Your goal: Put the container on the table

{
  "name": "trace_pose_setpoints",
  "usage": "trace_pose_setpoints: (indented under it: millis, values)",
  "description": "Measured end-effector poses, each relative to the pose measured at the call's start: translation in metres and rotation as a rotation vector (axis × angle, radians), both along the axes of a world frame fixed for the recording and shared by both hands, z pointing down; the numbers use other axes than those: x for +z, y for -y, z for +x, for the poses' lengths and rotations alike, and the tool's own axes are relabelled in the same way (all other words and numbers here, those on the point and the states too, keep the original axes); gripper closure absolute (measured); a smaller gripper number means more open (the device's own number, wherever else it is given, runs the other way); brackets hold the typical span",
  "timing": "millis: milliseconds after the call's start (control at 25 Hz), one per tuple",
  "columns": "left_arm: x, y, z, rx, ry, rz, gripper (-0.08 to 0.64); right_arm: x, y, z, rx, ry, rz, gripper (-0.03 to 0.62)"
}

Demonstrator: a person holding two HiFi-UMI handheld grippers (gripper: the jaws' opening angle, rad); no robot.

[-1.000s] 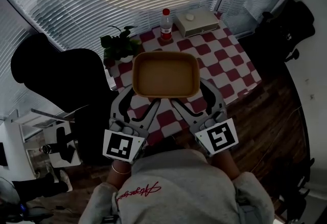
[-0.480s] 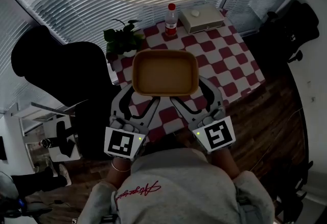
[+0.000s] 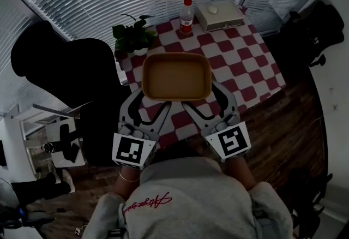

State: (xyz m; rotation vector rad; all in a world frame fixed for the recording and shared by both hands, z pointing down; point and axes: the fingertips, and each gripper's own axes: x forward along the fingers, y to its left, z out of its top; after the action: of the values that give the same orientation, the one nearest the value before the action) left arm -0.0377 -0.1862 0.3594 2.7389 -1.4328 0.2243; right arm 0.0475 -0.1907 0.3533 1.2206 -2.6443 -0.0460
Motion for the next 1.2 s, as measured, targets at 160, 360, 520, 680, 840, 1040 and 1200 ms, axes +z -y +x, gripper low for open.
trace_pose_setpoints:
  millis: [160,360,520,680,840,1040,1200]
  values:
    - [0.007,0.000,-0.002,0.000,0.009,-0.014,0.275,0.007,0.001,-0.001,-0.006,-0.007,-0.013,0.256]
    - [0.014,0.000,-0.003,-0.004,0.004,-0.025,0.275,0.014,0.000,-0.002,-0.004,-0.002,-0.031,0.256]
    - [0.019,0.001,-0.003,-0.004,0.010,-0.027,0.275,0.018,0.001,-0.002,-0.008,-0.011,-0.039,0.256]
    - [0.024,0.001,-0.004,-0.007,0.010,-0.037,0.275,0.024,0.002,-0.003,0.001,-0.006,-0.052,0.256]
    - [0.028,0.002,-0.005,-0.009,0.016,-0.042,0.275,0.028,0.003,-0.004,0.000,-0.007,-0.059,0.256]
    - [0.032,0.003,-0.005,-0.011,0.018,-0.046,0.275,0.032,0.004,-0.004,-0.005,-0.010,-0.069,0.256]
    - [0.036,0.003,-0.006,-0.014,0.017,-0.054,0.275,0.036,0.005,-0.004,0.006,-0.004,-0.079,0.256]
